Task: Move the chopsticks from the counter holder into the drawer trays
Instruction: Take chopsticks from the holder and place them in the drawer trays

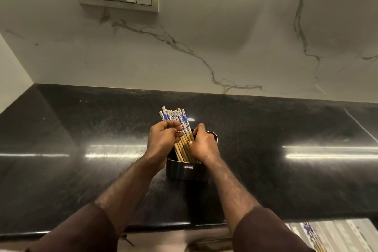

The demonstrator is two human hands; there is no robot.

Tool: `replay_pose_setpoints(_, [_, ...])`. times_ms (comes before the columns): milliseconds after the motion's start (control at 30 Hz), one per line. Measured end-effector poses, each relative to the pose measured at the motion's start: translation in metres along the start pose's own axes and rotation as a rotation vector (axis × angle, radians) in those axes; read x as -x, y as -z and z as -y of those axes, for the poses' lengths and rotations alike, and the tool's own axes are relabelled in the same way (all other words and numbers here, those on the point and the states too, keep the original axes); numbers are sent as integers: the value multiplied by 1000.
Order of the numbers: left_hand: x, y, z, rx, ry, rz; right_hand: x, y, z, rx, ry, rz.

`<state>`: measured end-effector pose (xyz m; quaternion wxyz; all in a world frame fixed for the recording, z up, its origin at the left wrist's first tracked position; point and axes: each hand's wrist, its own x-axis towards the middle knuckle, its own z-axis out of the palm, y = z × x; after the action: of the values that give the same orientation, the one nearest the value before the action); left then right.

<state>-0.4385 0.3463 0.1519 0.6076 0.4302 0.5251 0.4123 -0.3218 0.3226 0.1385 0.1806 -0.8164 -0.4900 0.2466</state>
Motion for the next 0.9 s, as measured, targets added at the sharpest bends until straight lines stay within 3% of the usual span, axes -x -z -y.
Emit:
replay_pose_setpoints(233, [-4,3,3,-2,1,22,-4,2,-3,-57,19,-43])
replay_pose_setpoints(433, [-4,1,5,16,3,13,-4,1,-5,-8,41,36])
replay_pose_setpoints(900, [-4,-4,5,53,-26,-22,-4,14,-6,-184,84,-113])
